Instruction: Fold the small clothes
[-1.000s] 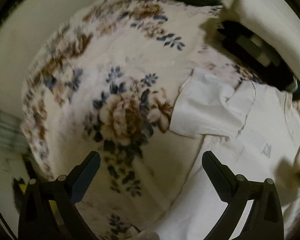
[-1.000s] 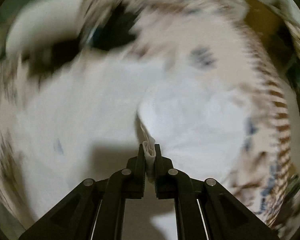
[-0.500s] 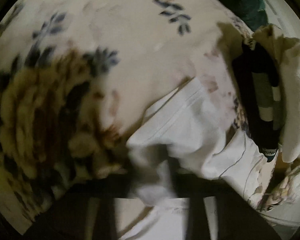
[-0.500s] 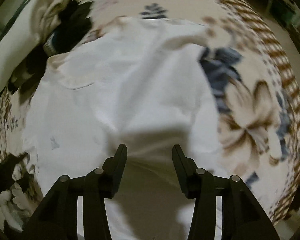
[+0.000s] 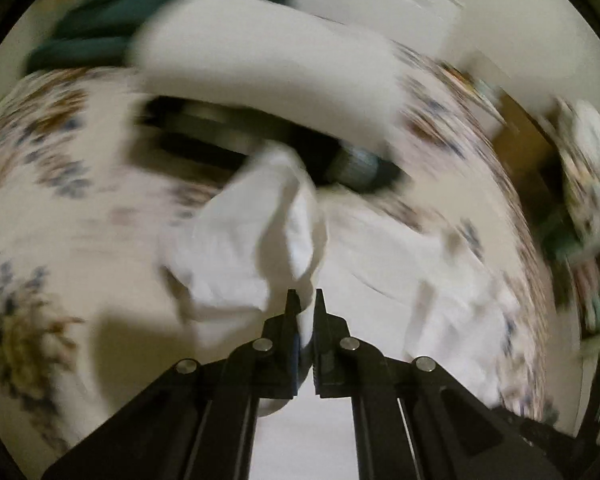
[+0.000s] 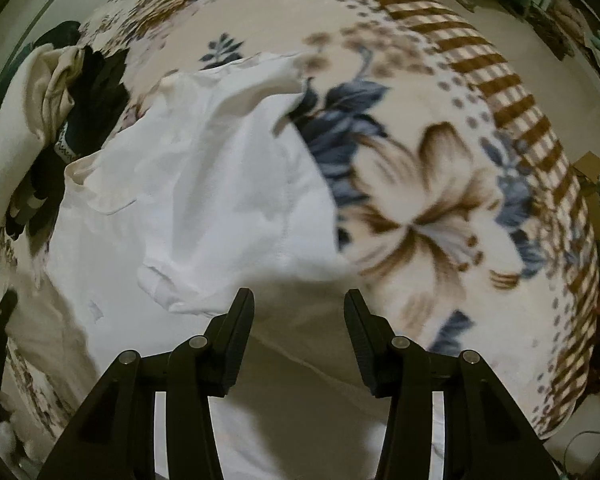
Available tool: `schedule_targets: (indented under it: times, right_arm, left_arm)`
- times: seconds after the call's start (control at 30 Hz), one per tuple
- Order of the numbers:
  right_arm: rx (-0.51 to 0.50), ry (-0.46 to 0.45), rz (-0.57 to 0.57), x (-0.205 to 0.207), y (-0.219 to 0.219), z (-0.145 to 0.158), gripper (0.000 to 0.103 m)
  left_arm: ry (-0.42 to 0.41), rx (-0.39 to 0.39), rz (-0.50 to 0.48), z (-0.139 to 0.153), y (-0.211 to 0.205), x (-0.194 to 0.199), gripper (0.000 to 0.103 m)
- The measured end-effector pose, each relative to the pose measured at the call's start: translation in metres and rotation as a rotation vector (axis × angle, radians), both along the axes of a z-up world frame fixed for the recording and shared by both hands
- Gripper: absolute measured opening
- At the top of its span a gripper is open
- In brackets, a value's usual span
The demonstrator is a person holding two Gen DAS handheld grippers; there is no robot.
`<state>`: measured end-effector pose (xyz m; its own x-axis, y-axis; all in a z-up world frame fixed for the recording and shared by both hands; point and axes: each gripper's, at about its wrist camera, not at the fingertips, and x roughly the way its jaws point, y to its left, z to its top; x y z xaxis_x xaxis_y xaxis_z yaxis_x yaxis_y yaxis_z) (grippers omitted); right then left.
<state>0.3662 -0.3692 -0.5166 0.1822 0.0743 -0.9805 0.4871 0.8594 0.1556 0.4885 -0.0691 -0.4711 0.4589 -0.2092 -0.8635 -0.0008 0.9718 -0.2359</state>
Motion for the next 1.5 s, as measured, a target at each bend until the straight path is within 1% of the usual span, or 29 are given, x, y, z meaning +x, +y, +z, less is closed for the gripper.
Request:
schedule_targets:
  times: [0.03,0.07,0.1,0.13,0.17,0.2,0.23,0.27,0.3,0.37,0.43,0.53,0.63,0.73,0.77,0.8,0.83,0.9,1.0,1.07,1.1,1.13,1.23,1.33,1.37,1.4,1.5]
  right_arm:
    - [-0.002,0.006,-0.003,-0.003,-0.005,0.001,0.049]
    - [0.0,0.011,-0.005,-0.005,-0.009,0.001,0.049]
    - [0.006,0.015,-0.007,-0.01,-0.015,0.003,0.049]
    - [0.011,0.015,-0.008,-0.008,-0.015,0.003,0.049]
    - [0.021,0.013,-0.007,-0.01,-0.019,0.005,0.049]
    - [0.029,0.011,-0.007,-0.008,-0.019,0.006,0.053]
    - [0.04,0.004,-0.007,-0.007,-0.02,0.008,0.06]
    - [0.05,-0.002,-0.006,-0.009,-0.023,0.01,0.062]
    - [0.061,-0.005,-0.002,-0.01,-0.024,0.012,0.063]
    - [0.092,-0.006,0.018,-0.01,-0.025,0.014,0.063]
    - [0.106,-0.006,0.041,-0.003,-0.02,0.014,0.064]
    - [0.117,-0.009,0.062,0.008,-0.012,0.016,0.064]
    - [0.133,-0.024,0.062,0.023,-0.007,0.02,0.064]
    - [0.15,-0.025,0.053,0.029,-0.009,0.027,0.064]
    - [0.154,-0.019,0.05,0.029,-0.011,0.028,0.064]
    - [0.159,-0.009,0.047,0.027,-0.013,0.03,0.064]
    - [0.166,0.006,0.044,0.023,-0.018,0.034,0.064]
    - [0.181,0.031,0.033,0.012,-0.028,0.041,0.064]
    - [0.191,0.084,0.047,-0.012,-0.049,0.056,0.064]
    - [0.178,0.118,0.091,-0.026,-0.056,0.06,0.064]
    - [0.165,0.158,0.129,-0.035,-0.06,0.059,0.064]
    - [0.161,0.179,0.153,-0.041,-0.063,0.057,0.064]
    - [0.195,0.226,0.222,-0.059,-0.077,0.045,0.064]
    - [0.274,0.225,0.278,-0.068,-0.097,0.039,0.064]
    - [0.287,0.224,0.297,-0.069,-0.104,0.039,0.064]
    - [0.289,0.225,0.322,-0.07,-0.115,0.041,0.064]
    - [0.305,0.222,0.375,-0.069,-0.146,0.051,0.064]
  left_arm:
    - [0.018,0.015,-0.038,-0.005,-0.014,-0.003,0.007]
    - [0.042,0.031,-0.068,-0.01,-0.028,-0.008,0.007]
    - [0.06,0.031,-0.086,-0.014,-0.036,-0.012,0.008]
    - [0.065,0.03,-0.089,-0.015,-0.036,-0.018,0.008]
    - [0.064,0.037,-0.087,-0.014,-0.032,-0.024,0.011]
    - [0.062,0.048,-0.08,-0.013,-0.025,-0.026,0.026]
    - [0.061,0.06,-0.07,-0.012,-0.016,-0.03,0.04]
    - [0.06,0.075,-0.05,-0.009,-0.006,-0.032,0.074]
    - [0.051,0.08,-0.027,-0.007,0.006,-0.034,0.094]
    - [0.03,0.101,0.032,-0.004,0.032,-0.032,0.096]
    - [0.05,0.13,0.062,-0.015,0.045,-0.02,0.096]
    - [0.069,0.19,0.109,-0.036,0.061,0.01,0.096]
    - [0.127,0.267,0.104,-0.07,0.064,0.053,0.096]
    - [0.173,0.312,0.077,-0.097,0.058,0.085,0.096]
    - [0.191,0.312,0.067,-0.1,0.057,0.091,0.096]
    - [0.186,0.304,0.061,-0.097,0.056,0.092,0.096]
    - [0.162,0.297,0.055,-0.088,0.055,0.089,0.096]
    - [0.094,0.287,0.05,-0.063,0.054,0.072,0.096]
    - [0.033,0.249,0.07,-0.023,0.056,0.031,0.096]
    - [0.022,0.231,0.091,-0.003,0.056,0.0,0.096]
    - [0.021,0.225,0.107,0.006,0.056,-0.018,0.096]
    - [0.022,0.219,0.121,0.013,0.055,-0.034,0.096]
    - [0.03,0.243,0.172,0.029,0.045,-0.077,0.096]
    - [0.072,0.287,0.235,0.032,0.026,-0.126,0.096]
    - [0.096,0.305,0.26,0.031,0.015,-0.149,0.096]
    - [0.131,0.32,0.28,0.028,0.004,-0.17,0.096]
    - [0.229,0.327,0.304,0.017,-0.035,-0.222,0.096]
